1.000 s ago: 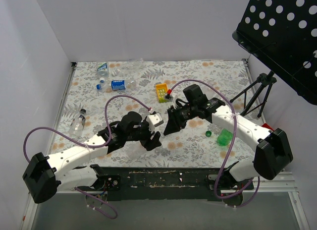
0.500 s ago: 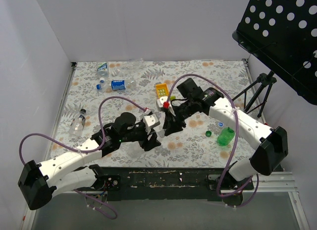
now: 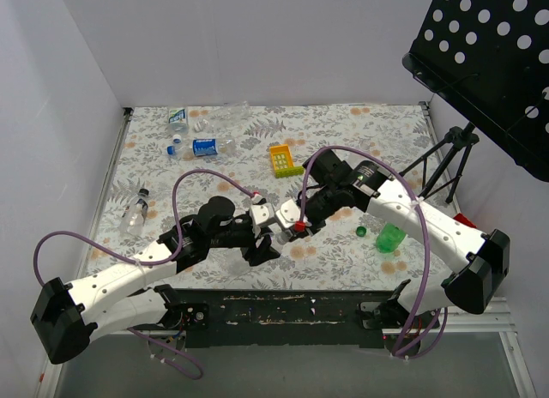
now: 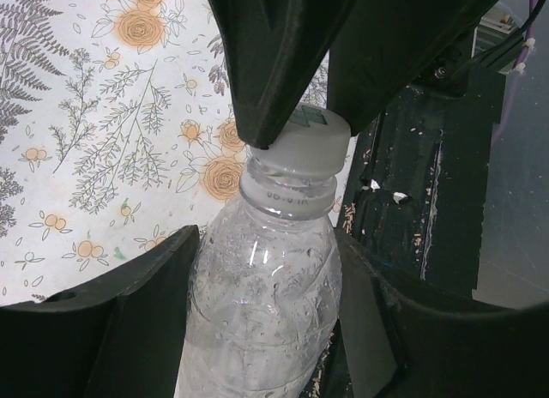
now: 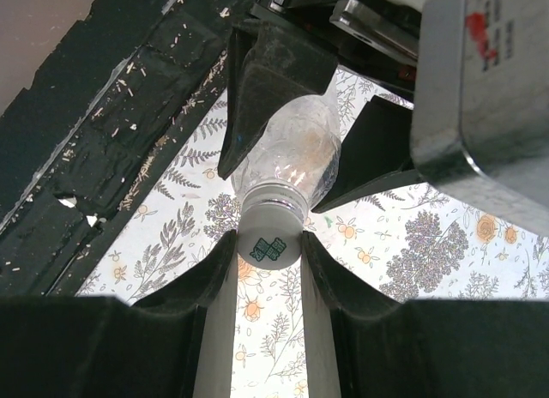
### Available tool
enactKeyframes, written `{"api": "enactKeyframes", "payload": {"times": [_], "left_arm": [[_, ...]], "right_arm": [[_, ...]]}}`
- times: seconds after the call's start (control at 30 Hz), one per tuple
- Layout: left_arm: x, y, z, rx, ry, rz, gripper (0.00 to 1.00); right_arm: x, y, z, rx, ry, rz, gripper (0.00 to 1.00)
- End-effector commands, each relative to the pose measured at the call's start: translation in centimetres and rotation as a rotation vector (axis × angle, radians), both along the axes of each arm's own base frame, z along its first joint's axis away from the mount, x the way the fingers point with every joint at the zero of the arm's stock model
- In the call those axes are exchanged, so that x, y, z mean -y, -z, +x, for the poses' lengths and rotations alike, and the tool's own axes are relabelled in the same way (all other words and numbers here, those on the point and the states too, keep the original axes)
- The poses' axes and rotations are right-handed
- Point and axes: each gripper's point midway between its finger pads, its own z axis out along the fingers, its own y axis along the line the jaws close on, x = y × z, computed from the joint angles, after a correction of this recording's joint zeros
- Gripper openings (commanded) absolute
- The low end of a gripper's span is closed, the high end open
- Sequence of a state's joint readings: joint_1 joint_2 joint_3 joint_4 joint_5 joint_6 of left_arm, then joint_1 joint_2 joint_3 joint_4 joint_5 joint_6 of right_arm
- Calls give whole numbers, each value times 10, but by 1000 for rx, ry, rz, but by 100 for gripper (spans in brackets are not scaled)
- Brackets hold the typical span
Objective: Unscrew the bottle caps
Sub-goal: Unscrew the bottle cap from the plastic bottle.
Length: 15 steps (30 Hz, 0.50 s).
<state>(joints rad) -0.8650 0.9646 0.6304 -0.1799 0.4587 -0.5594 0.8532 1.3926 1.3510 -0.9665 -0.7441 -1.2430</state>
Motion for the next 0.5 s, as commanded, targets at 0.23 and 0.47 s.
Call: {"api": "enactKeyframes", "payload": {"times": [0.23,0.47], "left_arm": [[0,-8,-7,-16,0,-48,0],[-2,-1,4,-30,-73,-20,0]], "right_arm": [[-1,-17,-13,-162,13,91,9],[2,-40,18,-314,233,137,58]]}}
